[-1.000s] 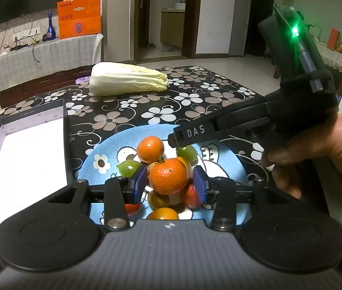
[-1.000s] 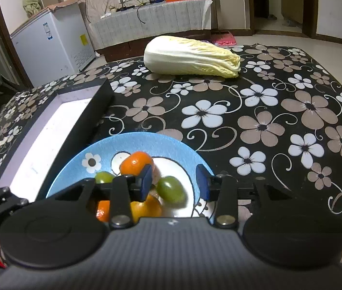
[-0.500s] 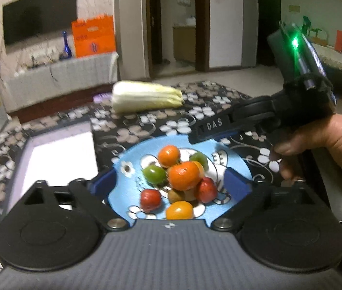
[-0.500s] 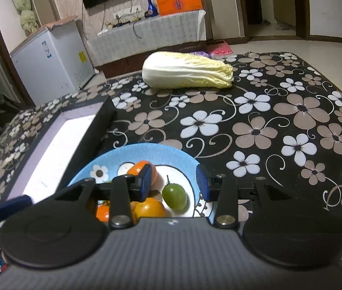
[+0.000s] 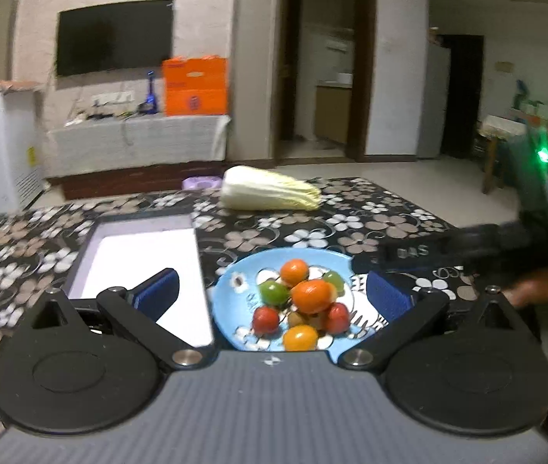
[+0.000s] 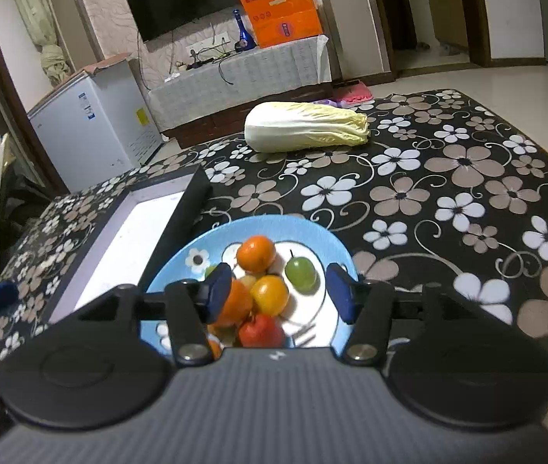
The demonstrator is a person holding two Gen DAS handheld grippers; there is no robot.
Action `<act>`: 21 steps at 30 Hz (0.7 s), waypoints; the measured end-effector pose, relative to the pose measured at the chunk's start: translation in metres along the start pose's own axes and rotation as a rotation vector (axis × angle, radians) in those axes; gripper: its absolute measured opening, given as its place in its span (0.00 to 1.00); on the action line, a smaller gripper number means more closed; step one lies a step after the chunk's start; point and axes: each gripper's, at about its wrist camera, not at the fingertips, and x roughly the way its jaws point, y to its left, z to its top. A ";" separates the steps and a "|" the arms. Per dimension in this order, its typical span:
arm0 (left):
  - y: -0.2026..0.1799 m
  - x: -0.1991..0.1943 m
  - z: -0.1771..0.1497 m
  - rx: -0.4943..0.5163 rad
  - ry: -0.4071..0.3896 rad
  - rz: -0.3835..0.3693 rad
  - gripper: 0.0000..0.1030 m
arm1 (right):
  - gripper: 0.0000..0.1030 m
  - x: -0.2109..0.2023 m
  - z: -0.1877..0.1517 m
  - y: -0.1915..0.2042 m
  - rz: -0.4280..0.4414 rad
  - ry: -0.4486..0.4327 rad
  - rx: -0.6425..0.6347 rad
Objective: Organize fruits
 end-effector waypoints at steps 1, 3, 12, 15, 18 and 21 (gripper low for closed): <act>0.000 -0.005 -0.003 -0.008 0.007 0.013 1.00 | 0.55 -0.004 -0.003 0.001 -0.002 0.003 -0.011; -0.001 -0.016 -0.008 -0.021 0.022 0.026 1.00 | 0.55 -0.009 -0.008 0.002 -0.003 0.013 -0.022; -0.014 -0.030 -0.030 0.007 0.082 0.038 1.00 | 0.56 -0.017 -0.019 -0.002 -0.024 0.055 -0.036; -0.018 -0.023 -0.030 0.007 0.097 0.034 1.00 | 0.56 -0.017 -0.020 -0.003 -0.042 0.067 -0.046; -0.020 -0.014 -0.031 0.001 0.116 0.027 1.00 | 0.56 -0.015 -0.022 -0.003 -0.041 0.091 -0.060; -0.024 -0.005 -0.033 0.004 0.138 0.024 1.00 | 0.56 -0.010 -0.025 -0.003 -0.040 0.117 -0.069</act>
